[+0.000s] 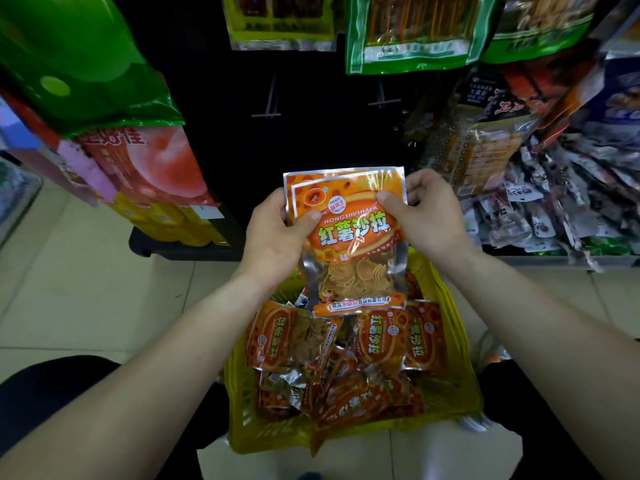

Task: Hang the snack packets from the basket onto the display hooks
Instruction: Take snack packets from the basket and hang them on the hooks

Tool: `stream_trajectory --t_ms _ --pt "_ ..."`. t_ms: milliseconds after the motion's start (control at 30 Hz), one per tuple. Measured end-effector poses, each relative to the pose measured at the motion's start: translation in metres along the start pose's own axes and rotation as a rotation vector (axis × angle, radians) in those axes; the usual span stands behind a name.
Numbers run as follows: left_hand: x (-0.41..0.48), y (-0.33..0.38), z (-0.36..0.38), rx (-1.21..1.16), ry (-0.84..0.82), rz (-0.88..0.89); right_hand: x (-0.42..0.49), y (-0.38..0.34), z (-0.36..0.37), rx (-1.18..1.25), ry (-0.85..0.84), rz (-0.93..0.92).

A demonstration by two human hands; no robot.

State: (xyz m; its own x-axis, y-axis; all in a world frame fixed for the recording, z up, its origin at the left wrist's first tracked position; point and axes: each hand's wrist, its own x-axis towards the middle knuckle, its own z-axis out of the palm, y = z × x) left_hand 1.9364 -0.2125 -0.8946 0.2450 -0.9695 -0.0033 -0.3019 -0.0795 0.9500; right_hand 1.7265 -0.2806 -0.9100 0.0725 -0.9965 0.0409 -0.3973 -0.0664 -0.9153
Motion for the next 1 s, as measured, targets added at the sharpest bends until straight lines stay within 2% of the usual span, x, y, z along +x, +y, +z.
stream_trajectory --t_ms 100,233,333,433,600,700,800,1000 --pt "0.002 -0.002 -0.001 0.003 0.003 -0.001 0.003 0.001 0.001 -0.033 -0.047 0.008" --pt "0.000 -0.005 -0.002 0.045 -0.052 0.026 0.008 -0.002 -0.008 -0.291 -0.106 -0.109" --pt "-0.002 -0.007 -0.002 0.120 -0.115 0.060 0.006 -0.015 -0.011 -0.423 -0.274 -0.278" --pt "-0.004 -0.009 -0.001 0.134 -0.147 0.059 -0.001 -0.024 -0.005 -0.474 -0.395 -0.336" --pt "-0.008 -0.014 -0.005 0.211 -0.153 0.073 -0.010 -0.027 0.001 -0.654 -0.413 -0.395" --pt "-0.005 -0.020 -0.017 0.483 -0.148 0.136 -0.011 -0.028 0.008 -0.772 -0.359 -0.434" --pt "-0.002 -0.031 -0.036 0.708 -0.195 0.097 -0.005 -0.028 0.012 -0.878 -0.305 -0.461" --pt "-0.002 -0.052 -0.053 0.801 -0.199 0.025 0.031 -0.029 0.027 -1.056 -0.222 -0.544"
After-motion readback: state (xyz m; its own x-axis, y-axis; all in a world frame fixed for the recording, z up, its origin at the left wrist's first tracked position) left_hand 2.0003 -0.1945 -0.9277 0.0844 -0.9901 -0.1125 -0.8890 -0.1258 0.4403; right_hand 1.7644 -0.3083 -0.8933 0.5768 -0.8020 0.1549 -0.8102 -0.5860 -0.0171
